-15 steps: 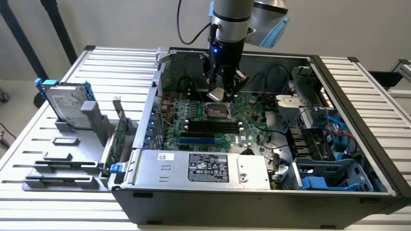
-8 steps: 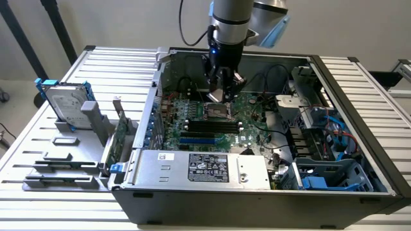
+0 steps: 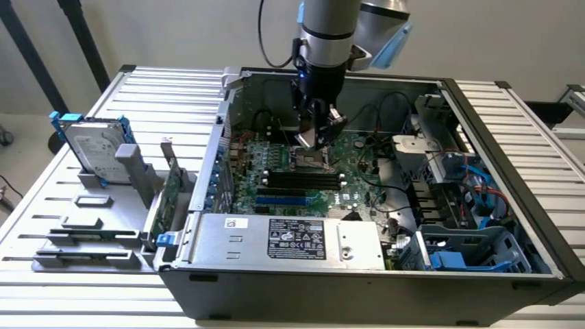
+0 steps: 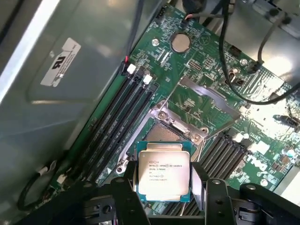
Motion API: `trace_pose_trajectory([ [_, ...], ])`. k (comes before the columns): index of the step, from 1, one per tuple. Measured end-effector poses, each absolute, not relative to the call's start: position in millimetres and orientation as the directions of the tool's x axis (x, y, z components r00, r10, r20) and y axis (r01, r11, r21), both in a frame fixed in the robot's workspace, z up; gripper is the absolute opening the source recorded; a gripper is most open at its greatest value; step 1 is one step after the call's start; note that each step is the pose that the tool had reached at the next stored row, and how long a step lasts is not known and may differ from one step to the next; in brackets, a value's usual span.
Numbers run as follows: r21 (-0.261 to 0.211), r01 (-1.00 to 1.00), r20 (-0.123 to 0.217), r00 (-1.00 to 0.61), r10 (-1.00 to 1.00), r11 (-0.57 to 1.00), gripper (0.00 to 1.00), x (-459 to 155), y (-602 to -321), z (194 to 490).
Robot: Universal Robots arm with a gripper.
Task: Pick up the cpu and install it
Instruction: 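Place the cpu into insertion slot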
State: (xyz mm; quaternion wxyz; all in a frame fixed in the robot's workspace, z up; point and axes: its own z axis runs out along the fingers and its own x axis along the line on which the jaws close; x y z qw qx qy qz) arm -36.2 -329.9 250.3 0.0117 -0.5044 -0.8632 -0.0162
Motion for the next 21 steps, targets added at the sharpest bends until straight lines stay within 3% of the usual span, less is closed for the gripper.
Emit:
trace_pose_trajectory([
  [21, 0.016, 0.996, 0.037, -0.087, 0.996, 0.087, 0.55, -36.2, -329.9, 232.5],
])
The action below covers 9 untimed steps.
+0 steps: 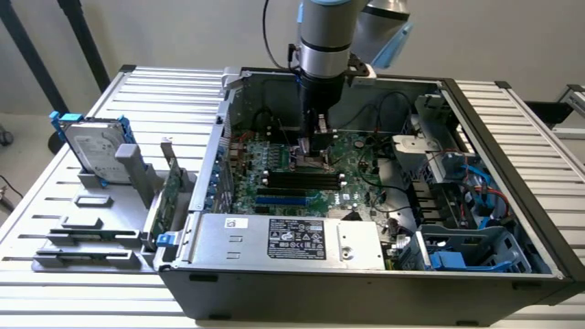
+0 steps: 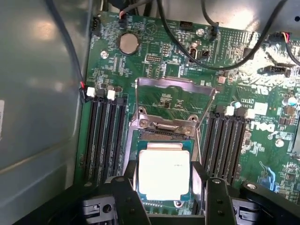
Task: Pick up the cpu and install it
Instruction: 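Place the cpu into insertion slot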
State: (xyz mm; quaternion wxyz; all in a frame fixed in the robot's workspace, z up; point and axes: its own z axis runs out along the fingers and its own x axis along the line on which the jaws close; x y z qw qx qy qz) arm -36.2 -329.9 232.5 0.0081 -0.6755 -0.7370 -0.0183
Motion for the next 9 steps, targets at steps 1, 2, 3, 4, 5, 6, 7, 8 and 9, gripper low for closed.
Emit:
trace_pose_trajectory([
  [1, 0.016, 0.998, 0.037, -0.069, 0.997, 0.068, 0.55, -36.2, -329.9, 231.8],
  [2, 0.016, 0.999, 0.037, -0.051, 0.998, 0.05, 0.55, -36.2, -329.9, 231.1],
  [3, 0.016, 0.999, 0.037, -0.033, 0.999, 0.032, 0.55, -36.2, -329.9, 230.5],
  [4, 0.016, 1.0, 0.037, -0.015, 0.999, 0.014, 0.55, -36.2, -329.9, 229.8],
  [5, 0.016, 1.0, 0.037, 0.004, 0.999, -0.004, 0.55, -36.2, -329.9, 229.3],
  [6, 0.016, 1.0, 0.036, 0.02, 0.999, -0.021, 0.55, -36.2, -329.9, 229.2],
  [7, 0.016, 0.999, 0.036, 0.035, 0.999, -0.035, 0.55, -36.4, -329.9, 229.2],
  [8, 0.016, 0.999, 0.037, 0.043, 0.998, -0.044, 0.55, -37.0, -330.0, 229.2],
  [9, 0.016, 0.999, 0.039, 0.048, 0.998, -0.048, 0.55, -37.7, -329.9, 229.1],
])
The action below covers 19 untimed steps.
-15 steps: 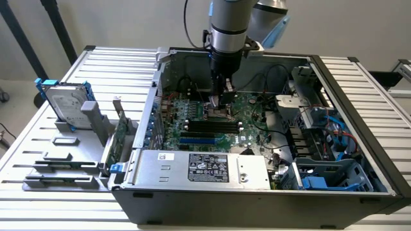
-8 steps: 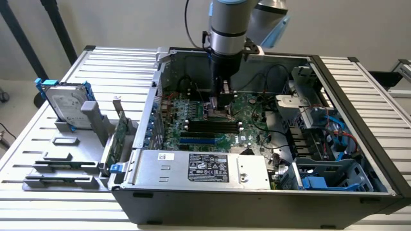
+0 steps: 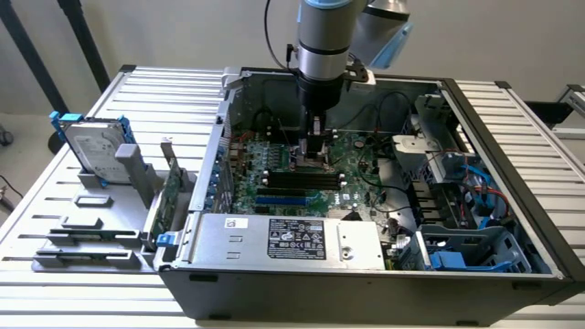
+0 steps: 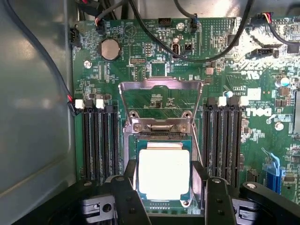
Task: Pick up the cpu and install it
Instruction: 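Place the cpu into insertion slot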
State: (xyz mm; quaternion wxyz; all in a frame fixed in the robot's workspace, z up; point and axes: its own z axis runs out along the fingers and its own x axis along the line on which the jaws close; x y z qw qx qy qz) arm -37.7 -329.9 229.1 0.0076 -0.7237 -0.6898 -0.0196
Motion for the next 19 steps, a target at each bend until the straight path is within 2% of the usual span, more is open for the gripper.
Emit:
trace_pose_trajectory([
  [14, 0.039, 0.998, 0.043, 0.046, 0.998, -0.048, 0.55, -45.3, -329.8, 223.3],
  [19, 0.04, 0.998, 0.02, 0.046, 0.999, -0.047, 0.55, -45.3, -326.4, 221.0],
])
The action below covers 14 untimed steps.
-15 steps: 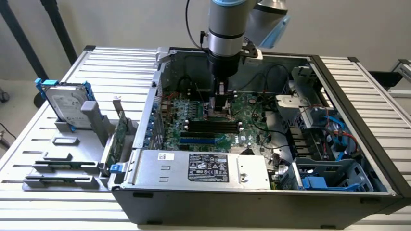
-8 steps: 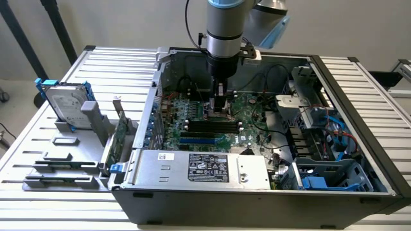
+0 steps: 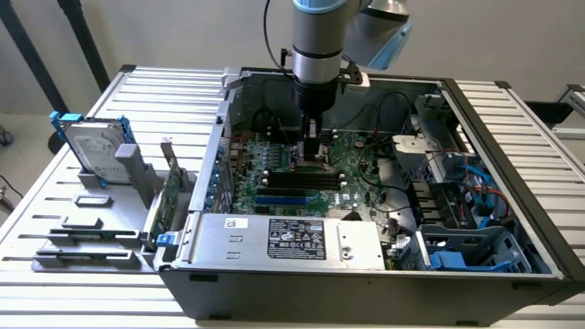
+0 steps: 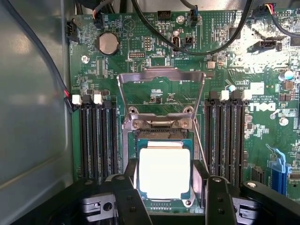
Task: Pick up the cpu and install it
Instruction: 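Place the cpu into insertion slot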
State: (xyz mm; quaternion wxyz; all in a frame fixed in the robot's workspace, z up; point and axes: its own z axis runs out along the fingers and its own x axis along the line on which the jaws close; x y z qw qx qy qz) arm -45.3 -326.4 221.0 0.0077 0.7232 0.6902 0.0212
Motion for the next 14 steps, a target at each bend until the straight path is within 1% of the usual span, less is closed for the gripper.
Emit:
trace_pose_trajectory([
  [3, 0.041, 0.998, 0.011, 0.046, 0.999, -0.047, 0.55, -45.3, -324.4, 220.3],
  [14, 0.041, 0.998, 0.009, 0.046, 0.999, -0.046, 0.55, -45.1, -323.1, 214.0],
])
